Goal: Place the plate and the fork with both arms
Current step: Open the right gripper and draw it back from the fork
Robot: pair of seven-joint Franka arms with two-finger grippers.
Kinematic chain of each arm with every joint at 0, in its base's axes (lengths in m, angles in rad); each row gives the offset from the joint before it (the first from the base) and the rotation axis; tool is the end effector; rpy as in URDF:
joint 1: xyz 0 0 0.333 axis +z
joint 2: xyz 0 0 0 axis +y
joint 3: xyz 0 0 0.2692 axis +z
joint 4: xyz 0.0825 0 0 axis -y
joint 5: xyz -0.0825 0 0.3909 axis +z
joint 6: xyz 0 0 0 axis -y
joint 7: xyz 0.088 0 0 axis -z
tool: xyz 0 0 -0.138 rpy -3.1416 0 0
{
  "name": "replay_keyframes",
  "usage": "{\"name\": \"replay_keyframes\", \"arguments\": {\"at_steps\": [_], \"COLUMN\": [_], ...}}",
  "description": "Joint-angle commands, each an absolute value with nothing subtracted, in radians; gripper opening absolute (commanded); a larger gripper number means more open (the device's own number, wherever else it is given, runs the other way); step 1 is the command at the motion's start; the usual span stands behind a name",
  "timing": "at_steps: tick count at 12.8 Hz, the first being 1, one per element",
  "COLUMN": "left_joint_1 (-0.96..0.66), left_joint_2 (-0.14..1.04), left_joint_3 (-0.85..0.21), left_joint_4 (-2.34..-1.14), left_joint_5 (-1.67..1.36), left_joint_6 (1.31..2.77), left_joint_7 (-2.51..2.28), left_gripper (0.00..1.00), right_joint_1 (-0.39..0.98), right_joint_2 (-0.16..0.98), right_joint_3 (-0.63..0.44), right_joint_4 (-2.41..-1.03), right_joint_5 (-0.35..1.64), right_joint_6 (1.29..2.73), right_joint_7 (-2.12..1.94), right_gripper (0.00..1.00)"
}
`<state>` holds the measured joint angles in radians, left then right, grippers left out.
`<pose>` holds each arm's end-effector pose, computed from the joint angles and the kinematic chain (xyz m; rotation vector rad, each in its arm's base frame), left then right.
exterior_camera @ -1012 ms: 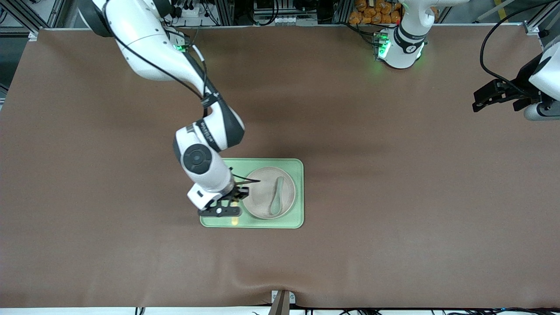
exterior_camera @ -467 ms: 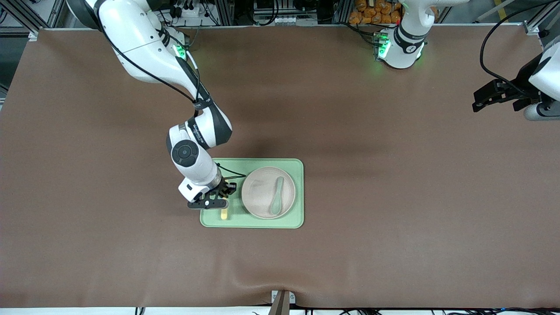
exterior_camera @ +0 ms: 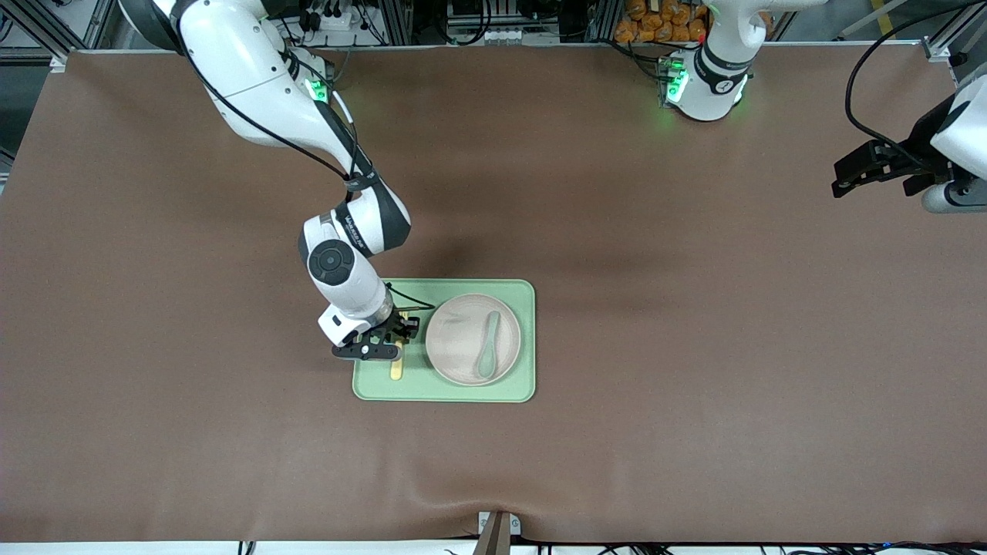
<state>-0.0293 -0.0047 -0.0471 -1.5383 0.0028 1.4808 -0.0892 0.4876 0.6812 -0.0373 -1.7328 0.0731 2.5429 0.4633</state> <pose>0.5478 -0.0416 0.5571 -3.1331 -0.0203 0.0821 0.5940 0.2883 0.1279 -3.0588 0.0931 -0.1635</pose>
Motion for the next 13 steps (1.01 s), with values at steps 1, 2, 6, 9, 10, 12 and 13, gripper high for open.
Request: {"name": "replay_keyframes", "arguments": {"at_steps": [1, 2, 6, 9, 10, 12, 13], "left_joint_1": [-0.025, -0.025, -0.025, -0.023, -0.023, -0.023, -0.023], "left_joint_2": [-0.015, -0.014, -0.014, -0.014, -0.015, -0.015, -0.015], "left_joint_3": [-0.052, -0.052, -0.052, -0.052, -0.052, -0.052, -0.052], "left_joint_4": [-1.549, -1.549, -1.549, -1.548, -1.548, -1.548, -1.548], "left_joint_5": [0.018, 0.018, 0.018, 0.017, 0.018, 0.017, 0.018], "left_joint_6": [1.483, 1.483, 1.483, 1.483, 1.483, 1.483, 1.483], "left_joint_7": [-0.071, -0.071, -0.072, -0.071, -0.072, -0.072, -0.072], "left_gripper": [1.0, 1.0, 1.0, 1.0, 1.0, 1.0, 1.0], "right_joint_1": [0.453, 0.448, 0.361, 0.313, 0.283, 0.236, 0.212], "right_joint_2": [0.594, 0.585, 0.555, 0.503, 0.486, 0.441, 0.431], "right_joint_3": [-0.029, -0.029, -0.031, -0.034, -0.034, -0.034, -0.034], "right_joint_4": [-1.714, -1.656, -1.455, -1.407, -1.407, -1.408, -1.408], "right_joint_5": [0.072, 0.072, 0.144, 0.15, 0.152, 0.149, 0.147], "right_joint_6": [2.403, 2.299, 1.914, 1.748, 1.706, 1.681, 1.658], "right_joint_7": [0.466, 0.465, 0.456, 0.456, 0.456, 0.407, 0.321], "right_gripper": [1.0, 1.0, 1.0, 1.0, 1.0, 1.0, 1.0]}}
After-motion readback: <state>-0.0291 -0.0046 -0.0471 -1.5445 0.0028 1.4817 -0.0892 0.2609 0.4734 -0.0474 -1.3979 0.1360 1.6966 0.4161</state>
